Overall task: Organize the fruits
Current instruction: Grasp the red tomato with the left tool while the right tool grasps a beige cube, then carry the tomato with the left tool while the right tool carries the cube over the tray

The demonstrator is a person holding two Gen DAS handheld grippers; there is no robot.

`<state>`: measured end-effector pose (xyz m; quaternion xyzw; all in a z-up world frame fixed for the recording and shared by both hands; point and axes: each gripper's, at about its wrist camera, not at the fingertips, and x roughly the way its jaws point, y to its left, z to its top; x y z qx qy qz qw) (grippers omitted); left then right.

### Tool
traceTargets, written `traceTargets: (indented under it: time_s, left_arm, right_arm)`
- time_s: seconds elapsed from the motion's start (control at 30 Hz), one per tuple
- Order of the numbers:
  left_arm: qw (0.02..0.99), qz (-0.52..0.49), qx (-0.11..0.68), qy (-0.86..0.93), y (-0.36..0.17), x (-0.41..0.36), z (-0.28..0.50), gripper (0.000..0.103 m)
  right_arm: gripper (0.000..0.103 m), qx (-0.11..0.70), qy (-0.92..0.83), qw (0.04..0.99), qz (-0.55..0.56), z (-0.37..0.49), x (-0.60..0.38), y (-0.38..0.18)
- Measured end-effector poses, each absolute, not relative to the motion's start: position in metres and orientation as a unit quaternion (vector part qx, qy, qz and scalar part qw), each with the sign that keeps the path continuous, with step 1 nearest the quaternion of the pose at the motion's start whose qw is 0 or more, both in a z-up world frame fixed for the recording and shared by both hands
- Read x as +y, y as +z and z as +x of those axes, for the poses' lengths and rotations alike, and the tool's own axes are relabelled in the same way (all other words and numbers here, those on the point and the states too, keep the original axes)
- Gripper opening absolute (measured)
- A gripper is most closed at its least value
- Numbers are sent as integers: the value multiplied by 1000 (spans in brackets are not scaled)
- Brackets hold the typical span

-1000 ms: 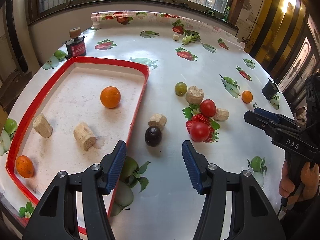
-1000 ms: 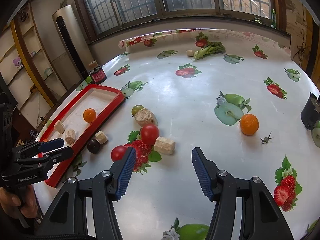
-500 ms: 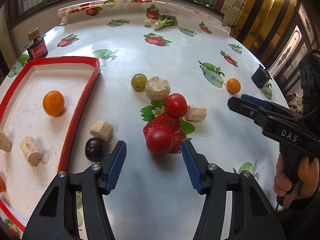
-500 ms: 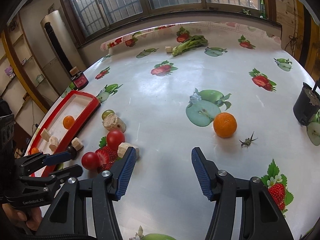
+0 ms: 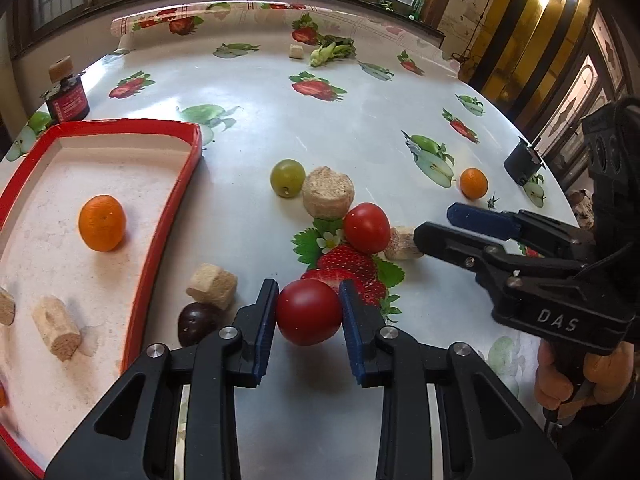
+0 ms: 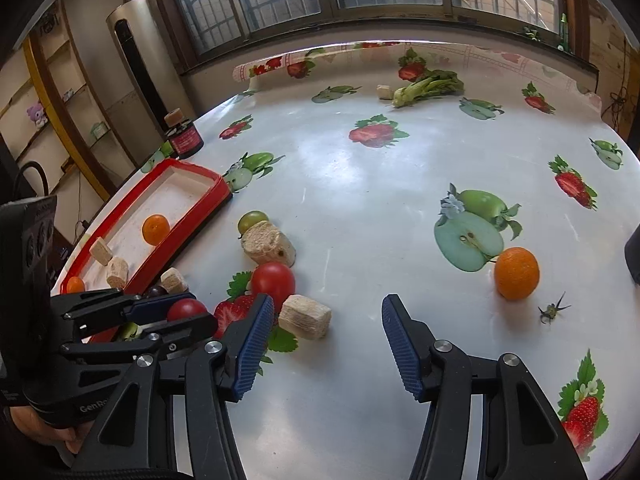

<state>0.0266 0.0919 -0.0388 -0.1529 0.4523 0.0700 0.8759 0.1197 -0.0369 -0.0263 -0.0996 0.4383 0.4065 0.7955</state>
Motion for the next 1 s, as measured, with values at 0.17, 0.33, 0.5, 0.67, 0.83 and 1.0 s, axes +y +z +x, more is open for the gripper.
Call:
traceTargets:
  time_s: [0.17, 0.33, 0.5, 0.67, 0.83, 1.0]
  left_arm:
    - [880, -161, 441, 72, -29, 99, 21, 28]
    - [883, -160, 435, 73, -22, 101, 13, 28]
    - [886, -160, 428, 78, -15, 103, 4, 28]
    - [890, -156, 420, 85, -8, 106, -5, 28]
    - [892, -157, 413, 95, -3, 112, -16, 28]
    - [892, -160, 408, 108, -1, 121, -28, 28]
  right_arm:
    - [42, 448, 419, 780, -127, 113, -16, -41]
    - [34, 449, 412, 782, -134, 112, -14, -47]
    - [34, 433, 411, 792, -126, 107, -22, -32]
    - [34, 416, 414, 801, -118, 101, -27, -13]
    - [34, 406, 422, 802, -118, 92, -24, -1]
    - [34, 401, 431, 799, -122, 83, -17, 4]
